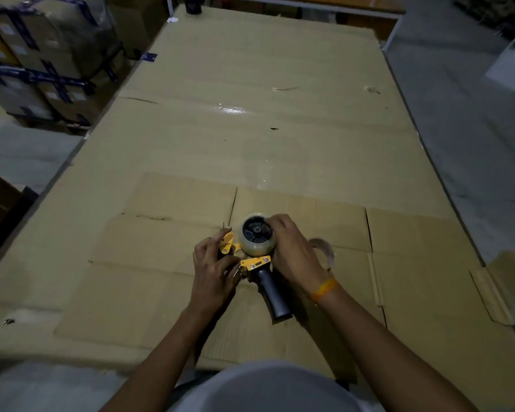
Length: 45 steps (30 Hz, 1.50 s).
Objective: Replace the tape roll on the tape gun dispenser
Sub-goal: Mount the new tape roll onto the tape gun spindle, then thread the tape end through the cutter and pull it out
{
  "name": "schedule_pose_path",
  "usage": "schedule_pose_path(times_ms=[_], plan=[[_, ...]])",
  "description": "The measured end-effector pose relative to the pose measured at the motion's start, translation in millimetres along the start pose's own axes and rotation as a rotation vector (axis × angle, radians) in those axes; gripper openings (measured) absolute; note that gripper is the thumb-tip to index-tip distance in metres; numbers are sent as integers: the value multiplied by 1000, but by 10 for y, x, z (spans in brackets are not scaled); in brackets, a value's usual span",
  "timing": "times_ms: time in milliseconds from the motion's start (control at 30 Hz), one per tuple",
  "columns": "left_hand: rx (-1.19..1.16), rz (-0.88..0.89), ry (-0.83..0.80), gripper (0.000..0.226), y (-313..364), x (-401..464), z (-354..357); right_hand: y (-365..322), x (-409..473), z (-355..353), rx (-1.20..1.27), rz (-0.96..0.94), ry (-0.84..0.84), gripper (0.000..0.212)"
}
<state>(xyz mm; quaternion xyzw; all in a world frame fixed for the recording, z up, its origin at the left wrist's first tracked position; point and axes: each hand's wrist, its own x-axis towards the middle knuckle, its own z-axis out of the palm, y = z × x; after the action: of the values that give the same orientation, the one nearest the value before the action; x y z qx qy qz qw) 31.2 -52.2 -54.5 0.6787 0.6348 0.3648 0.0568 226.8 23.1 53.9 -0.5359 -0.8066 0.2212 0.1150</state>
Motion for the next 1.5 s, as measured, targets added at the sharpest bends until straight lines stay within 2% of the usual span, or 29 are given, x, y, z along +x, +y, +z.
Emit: schedule_pose_path(times_ms=[67, 133, 200, 267, 400, 467, 633, 733, 833, 933, 1100, 1167, 1300, 1400, 1500], plan=[[-17, -15, 12, 11, -2, -17, 24, 17, -225, 150, 112, 140, -61, 61], [-39, -29, 24, 17, 7, -22, 31, 47, -401, 329, 231, 316, -261, 58], [-40, -25, 26, 21, 18, -36, 22, 72, -480, 507, 259, 387, -353, 54], [-29, -12, 33, 19, 28, -46, 7, 85, -494, 639, 186, 367, -300, 41], [-47, 29, 46, 15, 40, -69, -45, 72, -513, 733, 194, 384, -172, 18], [-38, 29, 57, 13, 63, -90, -66, 63, -525, 755, 180, 400, -157, 16], [-57, -19, 112, 13, 141, -104, -155, 64, -500, 767, 204, 440, -126, 30], [-98, -49, 93, 12, 200, -127, -191, 141, -474, 705, 184, 438, -147, 24], [-115, -52, 63, 9, 241, -121, -223, 196, -477, 666, 181, 455, -161, 26], [-108, -15, 50, 5, 216, -46, -320, 297, -436, 576, 215, 476, -191, 16], [-127, 63, -86, 5, 305, 223, -542, 491, -356, 330, 188, 440, -240, 10], [-148, 88, -167, 7, 374, 409, -643, 537, -349, 267, 257, 458, -281, 3], [-65, 131, -448, 6, 510, 915, -888, 547, -357, 136, 420, 495, -369, 19], [75, 192, -699, 8, 655, 1282, -985, 520, -395, 96, 531, 519, -424, 19], [192, 240, -868, 12, 809, 1576, -1038, 475, -446, 156, 692, 595, -457, 17]])
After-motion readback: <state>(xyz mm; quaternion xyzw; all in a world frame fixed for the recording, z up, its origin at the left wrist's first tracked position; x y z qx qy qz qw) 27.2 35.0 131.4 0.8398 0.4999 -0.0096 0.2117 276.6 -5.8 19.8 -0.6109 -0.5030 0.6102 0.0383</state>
